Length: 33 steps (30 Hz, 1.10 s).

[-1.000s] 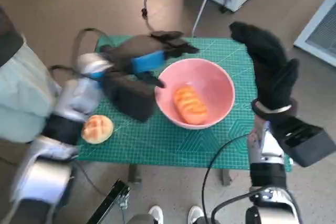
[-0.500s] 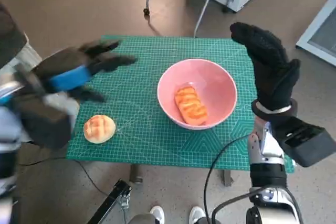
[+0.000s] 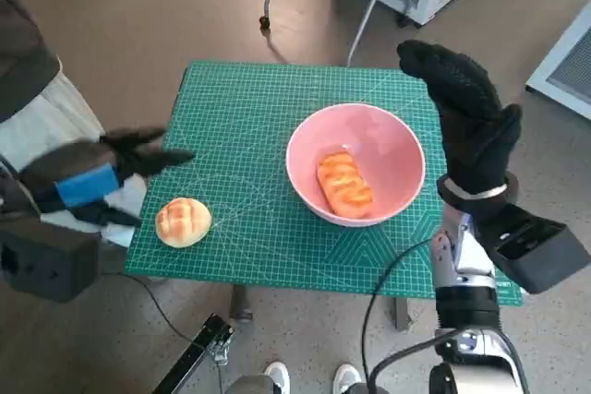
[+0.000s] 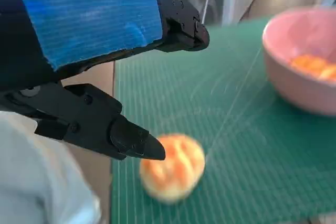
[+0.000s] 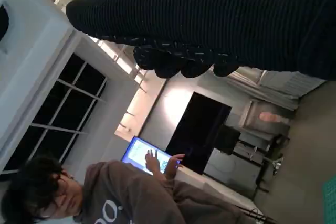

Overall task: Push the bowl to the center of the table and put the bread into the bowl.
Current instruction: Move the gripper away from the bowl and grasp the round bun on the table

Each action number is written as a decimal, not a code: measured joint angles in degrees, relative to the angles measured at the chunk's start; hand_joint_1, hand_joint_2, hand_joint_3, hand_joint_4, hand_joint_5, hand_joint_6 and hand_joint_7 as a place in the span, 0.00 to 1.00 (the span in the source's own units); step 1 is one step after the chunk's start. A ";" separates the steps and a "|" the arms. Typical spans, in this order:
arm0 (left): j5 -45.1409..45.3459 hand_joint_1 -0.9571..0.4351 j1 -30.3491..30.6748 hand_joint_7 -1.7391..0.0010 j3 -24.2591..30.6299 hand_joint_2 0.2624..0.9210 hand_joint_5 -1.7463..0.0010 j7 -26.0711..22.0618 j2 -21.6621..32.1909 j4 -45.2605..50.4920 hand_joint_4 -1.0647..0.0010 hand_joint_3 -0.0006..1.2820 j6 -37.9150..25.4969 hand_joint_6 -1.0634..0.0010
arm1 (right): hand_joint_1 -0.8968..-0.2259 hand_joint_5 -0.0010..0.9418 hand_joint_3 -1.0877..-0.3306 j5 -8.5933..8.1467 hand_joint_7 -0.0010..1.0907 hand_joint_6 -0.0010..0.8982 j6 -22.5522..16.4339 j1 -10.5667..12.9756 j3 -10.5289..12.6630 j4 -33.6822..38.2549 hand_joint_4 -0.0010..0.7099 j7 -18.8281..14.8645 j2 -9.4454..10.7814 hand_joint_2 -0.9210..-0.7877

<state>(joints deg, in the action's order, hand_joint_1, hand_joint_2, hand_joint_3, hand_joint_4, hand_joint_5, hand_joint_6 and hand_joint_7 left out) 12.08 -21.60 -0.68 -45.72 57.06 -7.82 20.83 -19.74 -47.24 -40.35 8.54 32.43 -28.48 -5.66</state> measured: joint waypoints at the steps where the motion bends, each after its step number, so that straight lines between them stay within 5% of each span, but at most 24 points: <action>1: 0.34 0.60 0.20 0.97 -0.26 0.85 1.00 -0.09 -0.01 0.00 0.83 0.00 -0.35 0.66 | 0.36 0.00 0.51 -0.21 0.78 0.11 0.00 -0.03 0.01 0.04 0.52 -0.07 0.01 0.00; 14: 3.92 0.61 -0.82 0.99 -5.49 0.84 1.00 0.52 -2.80 -3.46 0.83 0.00 -1.23 0.68 | 0.35 0.00 0.52 -0.58 0.79 0.11 0.41 -0.28 0.05 0.07 0.52 -0.82 0.08 0.00; 25: 12.56 0.65 -5.22 0.99 -11.99 0.84 1.00 7.27 -7.57 -15.80 0.81 0.00 3.94 0.68 | 0.34 0.00 0.52 -0.59 0.79 0.11 0.39 -0.31 0.29 0.08 0.52 -1.08 -0.08 0.00; 29: 16.80 0.67 -7.23 0.97 -14.96 0.89 0.98 11.18 -9.12 -21.76 0.74 0.01 6.08 0.61 | 0.34 0.00 0.52 -0.58 0.79 0.11 0.43 -0.28 0.43 -0.14 0.52 -1.07 -0.25 0.00; 33: 21.12 0.68 -9.78 0.92 -18.00 0.97 0.94 15.22 -10.32 -27.59 0.54 0.03 8.23 0.45 | 0.34 0.00 0.52 -0.48 0.79 0.11 0.44 -0.27 0.52 -0.35 0.52 -1.05 -0.51 0.00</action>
<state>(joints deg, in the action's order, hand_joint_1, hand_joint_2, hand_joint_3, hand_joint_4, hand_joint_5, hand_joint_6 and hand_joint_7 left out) 33.21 -31.38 -18.68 -30.50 46.74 -35.41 29.06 -20.22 -46.80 -40.62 9.06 32.09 -29.52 -6.17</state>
